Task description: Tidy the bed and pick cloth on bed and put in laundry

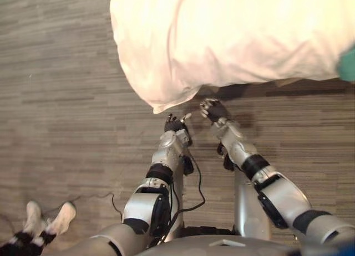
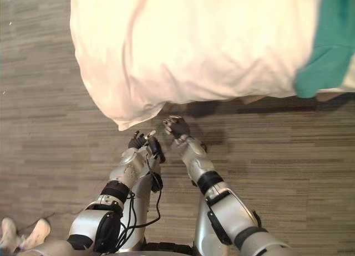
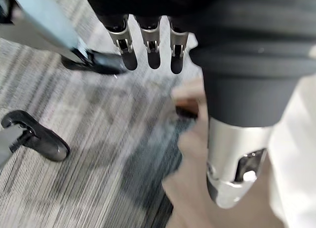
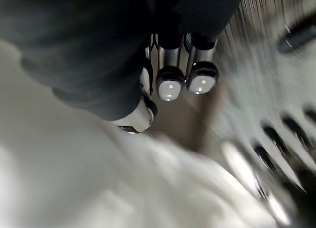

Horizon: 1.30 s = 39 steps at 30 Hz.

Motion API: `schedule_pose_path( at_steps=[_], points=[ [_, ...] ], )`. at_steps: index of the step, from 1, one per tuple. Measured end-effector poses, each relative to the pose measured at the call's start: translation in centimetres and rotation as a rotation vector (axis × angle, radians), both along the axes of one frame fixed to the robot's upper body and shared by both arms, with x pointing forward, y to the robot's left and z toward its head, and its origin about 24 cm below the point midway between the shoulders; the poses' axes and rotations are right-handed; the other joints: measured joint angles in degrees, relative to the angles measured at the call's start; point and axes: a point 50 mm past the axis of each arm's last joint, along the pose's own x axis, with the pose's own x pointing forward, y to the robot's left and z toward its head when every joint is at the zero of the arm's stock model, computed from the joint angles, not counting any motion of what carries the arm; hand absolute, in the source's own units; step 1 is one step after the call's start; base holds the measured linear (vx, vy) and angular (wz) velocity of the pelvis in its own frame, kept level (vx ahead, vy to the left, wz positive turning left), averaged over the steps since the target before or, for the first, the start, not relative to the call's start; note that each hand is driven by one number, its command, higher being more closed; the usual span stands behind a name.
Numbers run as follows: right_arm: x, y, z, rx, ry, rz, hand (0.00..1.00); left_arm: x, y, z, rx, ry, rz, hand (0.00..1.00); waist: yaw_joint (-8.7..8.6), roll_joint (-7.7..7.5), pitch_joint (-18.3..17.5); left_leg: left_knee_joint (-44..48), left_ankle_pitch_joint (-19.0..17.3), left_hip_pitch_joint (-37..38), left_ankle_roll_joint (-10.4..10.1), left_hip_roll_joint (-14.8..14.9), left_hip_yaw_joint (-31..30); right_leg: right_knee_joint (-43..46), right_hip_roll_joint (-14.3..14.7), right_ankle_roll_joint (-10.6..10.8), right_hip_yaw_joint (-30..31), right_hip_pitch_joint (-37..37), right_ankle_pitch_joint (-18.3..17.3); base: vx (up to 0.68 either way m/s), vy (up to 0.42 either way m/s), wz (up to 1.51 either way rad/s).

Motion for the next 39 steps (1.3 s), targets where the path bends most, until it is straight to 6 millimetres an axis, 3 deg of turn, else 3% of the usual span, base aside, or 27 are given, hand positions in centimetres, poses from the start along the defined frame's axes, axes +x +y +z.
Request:
schedule_pose_path(
  at_steps=[2,5,10,12,16,18,21,22,24,27,29,33,39],
  points=[
    [-1.1,-3.1,-0.2,0.088,-0.075,-0.088,1.0,-0.4,0.4,-0.7,0.009,0.043,-0.013,0.0,-0.79,-0.28,-0.14,-0.83,-1.01,4.44,0.02,-0.54,1.94,-1.78,0.34,0.59,2.08,3.65,1.06,0.07,0.093,-0.49],
    [-2.1,-5.0,1.2,0.212,-0.223,-0.13,1.0,-1.2,1.9,-2.0,0.093,0.105,-0.047,0.0,-2.59,-0.79,-0.47,-2.49,-1.67,9.22,0.11,-1.47,3.59,-3.4,0.46,1.28,3.88,7.33,1.44,0.06,0.073,-0.39],
    [-2.9,-5.5,4.0,0.321,-0.465,-0.009,1.0,-3.6,3.5,-4.8,0.181,0.219,-0.11,0.0,-3.67,-1.15,-0.69,-5.02,-2.42,15.71,-0.3,-3.05,4.06,-5.44,0.45,2.54,5.75,12.61,1.26,0.07,0.072,-0.21],
    [-3.0,-3.9,5.5,0.329,-0.553,0.161,1.0,-5.1,4.0,-6.3,0.194,0.277,-0.128,0.0,-3.5,-1.17,-0.74,-5.08,-2.72,17.53,-0.32,-3.57,3.36,-5.95,0.22,2.93,6.25,14.46,1.41,0.08,0.047,-0.08],
    [-3.2,0.0,6.4,0.311,-0.582,0.467,1.0,-7.4,4.4,-8.5,0.212,0.346,-0.175,0.0,-3.35,-1.03,-0.86,-4.96,-2.69,19.29,-0.29,-4.22,0.89,-5.93,-0.71,3.13,6.37,16.34,1.51,0.05,-0.003,0.0],
    [-3.3,2.9,6.9,0.275,-0.564,0.65,1.0,-8.6,4.3,-9.4,0.226,0.374,-0.215,0.0,-3.06,-0.51,-1.19,-4.9,-2.69,19.56,-0.29,-4.55,0.39,-6.04,-1.07,3.38,6.44,16.76,1.59,0.0,0.0,0.0],
    [-3.2,7.1,7.7,0.189,-0.519,0.871,1.0,-8.7,4.4,-9.6,0.25,0.358,-0.244,0.0,-1.56,0.57,-1.81,-4.92,-2.73,17.55,-0.35,-4.47,-2.33,-6.54,-1.06,3.6,5.58,15.27,1.77,-0.07,-0.008,0.12],
    [-3.3,7.6,7.7,0.18,-0.51,0.897,1.0,-8.6,4.5,-9.5,0.252,0.351,-0.244,0.0,-1.17,0.8,-1.95,-4.94,-2.75,16.81,-0.4,-4.41,-2.82,-6.56,-1.04,3.57,5.26,14.66,1.88,-0.11,-0.016,0.28],
    [-3.2,9.1,7.8,0.155,-0.485,0.937,1.0,-7.8,4.9,-9.0,0.264,0.312,-0.239,0.0,1.53,1.23,-2.13,-4.64,-2.43,12.74,-0.63,-4.27,-4.2,-6.62,-1.04,3.44,4.45,11.28,2.79,-0.11,-0.014,0.23],
    [-2.8,10.1,7.8,0.141,-0.452,0.914,1.0,-7.3,5.6,-8.7,0.285,0.316,-0.232,0.0,3.22,1.36,-2.08,-3.71,-1.64,8.57,-0.52,-4.06,-5.57,-6.54,-1.17,3.04,3.16,8.3,3.61,-0.08,-0.01,0.33],
    [-2.4,10.7,8.8,0.115,-0.462,0.902,1.0,-6.9,6.0,-8.5,0.284,0.311,-0.212,0.0,5.13,1.53,-2.0,-3.36,-0.47,5.51,-0.05,-3.98,-6.59,-6.1,-1.24,2.81,2.41,5.97,4.24,-0.05,-0.01,0.26],
    [-2.4,12.1,11.4,0.141,-0.538,0.884,1.0,-6.4,6.3,-8.0,0.245,0.292,-0.153,0.0,6.18,1.77,-1.88,-2.7,-0.23,2.58,0.01,-4.06,-6.98,-4.09,-1.96,2.38,1.81,2.8,3.85,-0.04,-0.014,0.15],
    [-4.3,12.9,17.4,0.277,-0.784,0.845,1.0,-4.0,4.6,-5.3,0.209,0.17,-0.119,0.0,6.24,1.84,-1.84,-2.6,0.54,-1.89,-1.04,-4.3,-8.42,1.3,-3.81,1.15,-0.37,-2.59,1.39,-0.03,-0.048,0.19]
  ],
)
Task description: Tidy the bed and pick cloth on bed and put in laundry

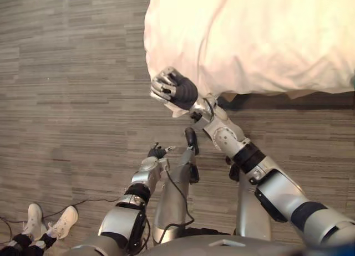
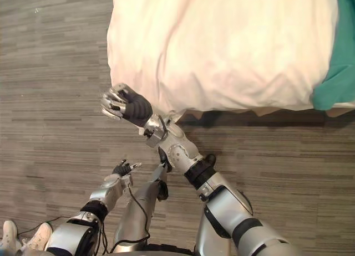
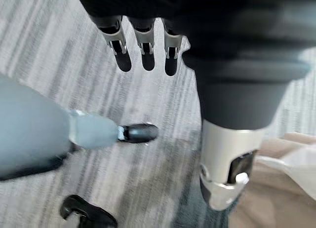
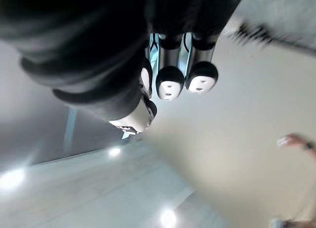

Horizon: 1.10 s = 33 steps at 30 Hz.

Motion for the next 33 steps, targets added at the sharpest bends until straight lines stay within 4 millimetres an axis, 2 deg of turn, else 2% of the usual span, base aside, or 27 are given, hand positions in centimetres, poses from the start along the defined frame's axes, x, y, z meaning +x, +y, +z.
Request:
schedule_pose_path(
  at_steps=[4,6,7,9,12,15,19,24,27,31,33],
  points=[
    [0.6,-0.8,4.3,0.135,-0.052,-0.107,1.0,1.2,-0.7,1.4,-0.019,-0.038,0.009,0.0,-0.19,-0.03,0.01,1.05,0.26,-2.1,-0.27,1.1,2.58,2.82,-1.05,-0.72,-1.42,-2.32,-1.82,0.0,-0.079,0.29],
    [1.2,-2.0,7.1,0.277,-0.031,-0.171,1.0,1.7,-0.9,2.2,-0.028,-0.069,0.008,0.0,-0.19,-0.05,0.03,2.45,0.41,-4.51,-0.05,1.54,2.98,3.97,-1.18,-1.07,-1.55,-4.63,-2.2,0.01,-0.056,0.1],
    [1.5,-2.4,7.6,0.305,-0.023,-0.189,1.0,1.9,-1.0,2.3,-0.018,-0.074,0.001,0.0,-0.19,-0.11,0.08,2.72,0.58,-5.06,0.18,1.61,3.05,4.34,-1.2,-1.18,-1.53,-5.17,-2.26,0.0,-0.044,0.04],
    [2.6,-4.7,8.8,0.412,0.044,-0.287,1.0,2.4,-1.3,2.9,-0.008,-0.079,-0.015,0.0,-0.38,-0.21,0.22,3.93,0.83,-7.0,0.51,1.97,3.16,5.18,-1.22,-1.49,-1.51,-6.96,-2.45,0.0,-0.039,0.02],
    [4.8,-6.6,9.1,0.442,0.174,-0.439,1.0,3.1,-2.0,3.7,-0.039,-0.082,-0.007,0.0,-1.7,-0.17,0.39,4.72,0.64,-8.71,0.44,2.31,3.33,5.61,-1.19,-1.63,-1.3,-8.74,-2.54,-0.02,-0.034,-0.03],
    [6.4,-8.0,9.4,0.442,0.251,-0.523,1.0,3.7,-3.1,4.7,-0.071,-0.113,-0.019,0.0,-2.21,-0.23,0.57,6.1,0.2,-10.76,0.63,3.14,3.91,5.64,-0.69,-1.84,-0.91,-10.75,-2.44,-0.02,-0.032,-0.09],
    [6.5,-6.8,11.0,0.394,0.267,-0.476,1.0,4.2,-3.5,5.2,-0.106,-0.103,-0.001,0.0,-3.29,-0.4,2.13,7.65,-0.41,-11.35,0.68,4.34,5.0,5.09,0.48,-2.21,0.05,-11.31,-1.97,-0.01,-0.031,-0.21],
    [6.8,-5.8,11.3,0.384,0.325,-0.392,1.0,4.8,-3.6,6.0,-0.114,-0.086,0.036,0.0,-4.09,-0.79,2.58,9.19,-1.26,-12.68,0.69,6.12,7.02,3.08,2.39,-2.32,1.45,-12.48,-0.55,-0.02,-0.006,-0.25],
    [6.7,-5.7,11.2,0.474,0.362,-0.301,1.0,5.3,-2.8,6.6,-0.118,-0.09,0.064,0.0,-5.47,-1.86,3.2,9.83,-1.78,-12.67,1.0,6.78,8.45,1.35,3.35,-1.96,2.84,-12.46,0.67,-0.01,0.028,-0.27],
    [6.7,-7.5,10.9,0.598,0.369,-0.255,1.0,5.8,-2.3,7.3,-0.123,-0.085,0.091,0.0,-6.86,-2.94,3.81,10.91,-2.95,-12.66,1.79,7.3,9.8,-1.96,4.38,-1.25,4.16,-11.45,2.91,-0.01,0.066,-0.24],
    [6.9,-9.5,9.9,0.69,0.379,-0.266,1.0,6.1,-1.5,7.6,-0.113,-0.082,0.101,0.0,-7.08,-4.6,3.84,12.19,-4.03,-12.65,2.06,7.8,10.55,-3.77,5.0,-0.9,5.17,-10.64,4.06,0.01,0.057,-0.23]
  ],
)
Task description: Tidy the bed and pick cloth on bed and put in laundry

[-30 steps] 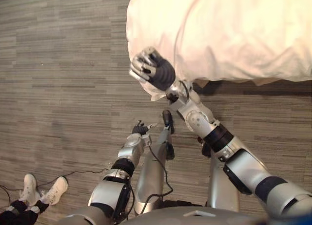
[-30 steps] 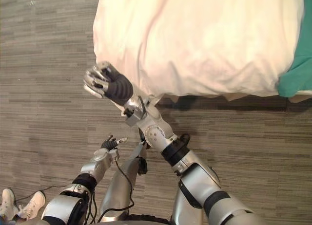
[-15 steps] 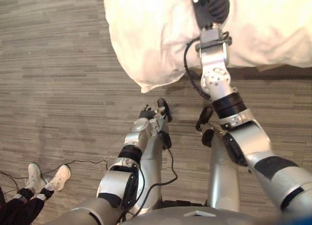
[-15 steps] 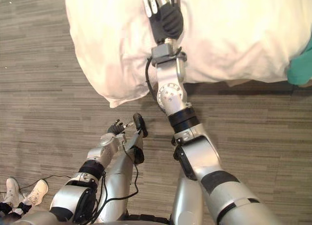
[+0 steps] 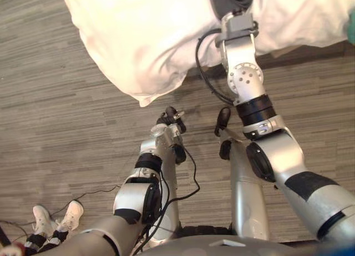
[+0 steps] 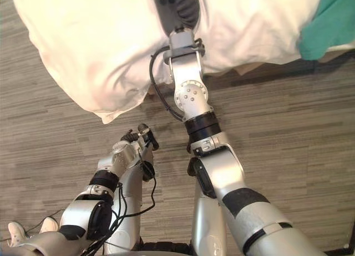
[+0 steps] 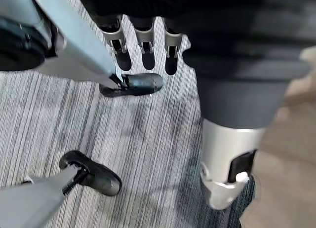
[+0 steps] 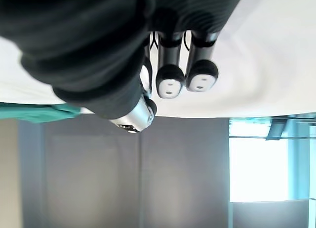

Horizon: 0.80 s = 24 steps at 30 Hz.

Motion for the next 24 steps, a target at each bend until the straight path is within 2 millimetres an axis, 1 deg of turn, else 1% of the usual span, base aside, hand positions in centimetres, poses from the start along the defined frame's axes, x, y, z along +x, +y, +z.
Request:
schedule_pose_path(
  at_steps=[1,3,4,5,6,7,8,9,10,11,12,13,14,16,17,19,21,22,24],
  points=[
    [0.0,-0.5,-0.1,0.024,0.001,-0.003,1.0,0.0,0.3,0.1,0.005,0.001,0.007,0.0,-0.11,-0.4,0.02,0.31,-0.28,-0.01,0.15,0.12,0.29,-0.51,0.14,0.02,0.24,0.16,0.4,0.01,0.056,-0.25],
    [0.1,-2.2,-0.9,0.087,0.0,-0.039,1.0,0.1,1.7,0.2,0.007,0.011,0.051,0.0,-1.33,-1.37,0.42,1.71,-1.45,-0.04,0.58,0.42,0.7,-2.53,0.45,0.66,0.74,1.33,1.64,0.01,0.067,-0.18],
    [0.2,-2.8,-1.3,0.109,0.005,-0.045,1.0,0.1,2.1,0.2,0.012,0.012,0.056,0.0,-1.39,-1.7,0.41,2.3,-1.93,-0.03,0.76,0.63,0.95,-3.04,0.6,0.66,1.03,1.61,2.03,0.02,0.072,-0.26],
    [0.2,-4.1,-2.1,0.148,0.018,-0.07,1.0,0.1,2.4,0.3,0.019,0.01,0.063,0.0,-1.31,-2.41,0.35,3.7,-2.95,-0.01,0.91,1.1,1.69,-3.96,0.87,0.59,1.75,2.09,2.87,0.02,0.076,-0.36],
    [0.3,-5.5,-3.2,0.172,0.033,-0.107,1.0,0.2,3.0,0.4,0.023,0.007,0.075,0.0,-1.45,-2.82,0.43,5.03,-4.09,0.03,1.06,1.52,2.1,-4.86,1.09,0.96,2.13,2.79,3.47,0.03,0.076,-0.34],
    [0.3,-6.4,-3.9,0.182,0.042,-0.126,1.0,0.2,3.3,0.5,0.027,0.005,0.082,0.0,-1.54,-2.84,0.44,5.69,-4.56,0.02,1.19,1.74,2.18,-5.31,1.19,0.79,2.2,3.27,3.95,0.03,0.079,-0.25],
    [0.4,-8.4,-5.8,0.223,0.097,-0.177,1.0,0.3,3.5,0.6,0.026,0.002,0.088,0.0,-1.57,-2.91,0.4,6.75,-5.37,0.1,1.3,1.94,2.37,-5.87,1.23,1.06,2.5,3.85,4.39,0.04,0.073,-0.19],
    [0.8,-10.8,-8.5,0.279,0.203,-0.244,1.0,0.3,3.6,0.7,0.018,-0.002,0.098,0.0,-1.51,-2.94,0.39,7.82,-6.2,0.18,1.54,2.14,2.71,-5.91,1.21,1.28,3.06,4.07,4.53,0.03,0.069,-0.2],
    [0.9,-12.0,-10.0,0.305,0.267,-0.276,1.0,0.3,3.6,0.8,0.017,-0.003,0.099,0.0,-1.39,-2.94,0.4,8.16,-6.55,0.26,1.69,2.19,3.01,-5.9,1.19,1.36,3.39,4.08,4.59,0.04,0.054,-0.25],
    [0.7,-13.8,-13.0,0.347,0.37,-0.326,1.0,0.3,3.8,0.8,0.014,-0.004,0.105,0.0,-1.25,-2.94,0.4,8.89,-7.29,0.45,1.72,2.44,3.78,-5.88,1.18,1.58,3.97,4.06,4.77,0.04,0.034,-0.24],
    [0.5,-14.5,-14.5,0.357,0.417,-0.35,1.0,0.3,3.9,0.8,0.014,-0.004,0.108,0.0,-1.31,-2.94,0.41,9.35,-7.67,0.6,1.78,2.57,4.07,-5.71,1.2,1.67,4.32,4.07,4.83,0.05,0.037,-0.35],
    [-0.3,-15.6,-16.9,0.37,0.481,-0.391,1.0,0.2,4.3,0.6,0.017,0.0,0.118,0.0,-1.39,-2.96,0.42,10.4,-8.54,1.22,1.83,2.98,4.76,-5.17,1.29,1.7,5.03,4.25,4.83,0.05,0.024,-0.38],
    [-0.9,-16.3,-18.1,0.378,0.512,-0.415,1.0,-0.2,4.7,0.2,0.023,0.012,0.127,0.0,-1.78,-2.95,0.42,11.15,-9.27,2.17,1.91,3.24,5.28,-4.83,1.35,1.71,5.26,4.91,4.82,0.05,0.028,-0.36],
    [-1.4,-17.3,-18.8,0.358,0.524,-0.438,1.0,-0.3,5.2,0.0,0.029,0.012,0.129,0.0,-2.54,-2.88,0.45,11.86,-10.06,4.42,1.65,3.63,5.37,-4.84,1.62,1.82,6.02,7.11,4.69,0.02,0.024,-0.24],
    [-1.8,-18.0,-19.1,0.33,0.527,-0.455,1.0,-0.4,5.0,-0.1,0.022,0.007,0.117,0.0,-2.48,-2.86,0.44,11.87,-10.33,6.39,1.48,3.73,5.42,-4.89,1.74,1.86,6.11,9.09,4.37,0.0,0.007,-0.12],
    [-2.4,-18.7,-19.3,0.309,0.512,-0.472,1.0,-0.5,4.8,-0.4,0.012,0.005,0.103,0.0,-2.43,-2.77,0.38,11.66,-10.78,8.72,1.23,3.92,5.4,-5.0,1.86,1.98,5.97,11.51,3.59,0.0,0.0,0.0],
    [-3.3,-19.8,-18.2,0.226,0.421,-0.512,1.0,-1.2,5.4,-1.2,0.018,0.009,0.096,0.0,-2.29,-2.51,0.25,11.32,-11.28,11.37,0.51,3.98,5.47,-5.75,2.02,1.81,5.86,14.32,3.16,-0.03,-0.018,-0.05],
    [-3.6,-20.0,-17.7,0.199,0.387,-0.525,1.0,-1.5,5.7,-1.5,0.026,0.014,0.091,0.0,-2.25,-2.51,0.25,11.14,-11.3,12.1,0.48,3.98,5.64,-6.03,2.04,1.78,5.88,14.91,3.04,-0.01,-0.006,-0.1],
    [-5.3,-20.9,-15.0,0.067,0.22,-0.585,1.0,-2.6,6.6,-2.8,0.058,0.047,0.083,0.0,-1.57,-2.31,0.13,10.25,-11.3,14.67,0.31,3.91,6.41,-7.56,2.13,1.94,5.79,17.65,3.28,0.01,0.0,-0.14]
  ],
)
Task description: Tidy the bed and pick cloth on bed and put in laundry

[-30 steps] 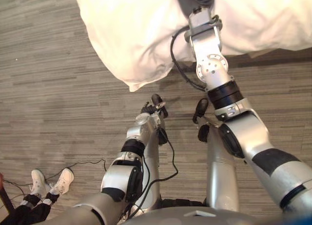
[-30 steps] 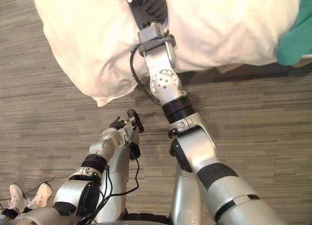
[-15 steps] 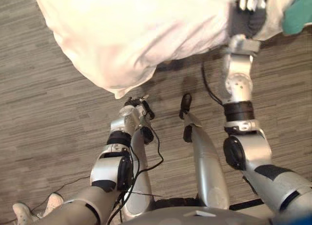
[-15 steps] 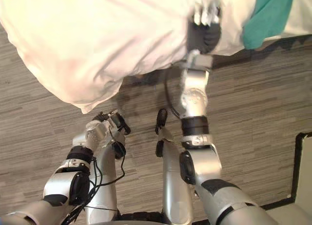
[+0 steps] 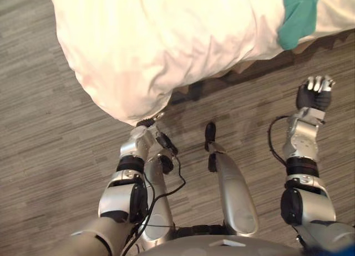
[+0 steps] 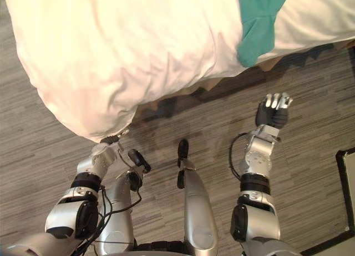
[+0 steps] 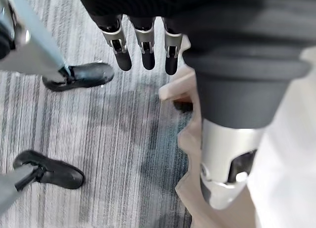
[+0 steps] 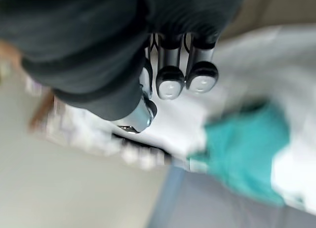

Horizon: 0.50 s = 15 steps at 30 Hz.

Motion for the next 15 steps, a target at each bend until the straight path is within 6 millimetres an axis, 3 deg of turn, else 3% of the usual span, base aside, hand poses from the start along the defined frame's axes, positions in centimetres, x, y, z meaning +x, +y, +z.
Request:
schedule_pose_path(
  at_steps=[4,7,10,12,14,15],
  points=[
    [-3.5,0.5,4.6,-0.23,-0.303,-0.015,1.0,-2.0,0.4,-2.3,0.0,0.058,-0.002,0.0,0.55,0.49,-1.33,-0.63,0.09,2.13,0.13,-0.12,0.19,-1.06,0.0,0.25,-0.63,2.31,0.55,0.04,0.0,-0.01],
    [-4.9,2.9,7.1,-0.384,-0.49,0.063,1.0,-3.4,0.1,-3.7,0.005,0.102,-0.013,0.0,0.85,0.58,-2.4,-0.94,0.21,3.64,0.03,-0.37,0.06,-1.42,-0.08,0.26,-0.9,3.95,0.56,0.06,-0.002,0.03],
    [-4.7,7.3,7.9,-0.536,-0.564,0.25,1.0,-3.8,-0.8,-4.3,-0.021,0.102,-0.014,0.0,1.89,0.73,-3.49,-2.91,1.32,4.12,0.04,-1.48,-0.31,-1.35,-0.58,0.26,-1.31,3.92,0.38,0.01,-0.008,0.12],
    [-4.2,10.9,7.9,-0.609,-0.58,0.396,1.0,-3.3,-1.2,-3.9,-0.028,0.07,-0.019,0.0,1.94,0.76,-3.5,-4.37,2.44,3.1,0.13,-2.25,-1.49,-1.07,-1.04,0.09,-2.54,3.11,-0.05,-0.04,-0.031,0.33],
    [-4.0,15.7,7.7,-0.707,-0.589,0.574,1.0,-3.1,-1.7,-3.8,-0.038,0.037,-0.025,0.0,3.26,0.81,-3.47,-6.85,3.98,1.16,-0.59,-3.25,-2.99,-0.68,-1.47,-0.16,-3.83,1.0,-0.25,-0.04,-0.052,0.38],
    [-3.9,16.7,7.6,-0.716,-0.595,0.603,1.0,-3.1,-1.7,-3.8,-0.043,0.034,-0.02,0.0,3.58,0.81,-3.46,-7.56,4.71,0.58,-0.56,-3.52,-3.27,-0.58,-1.61,-0.22,-4.2,0.36,-0.27,-0.02,-0.051,0.46]
  ],
)
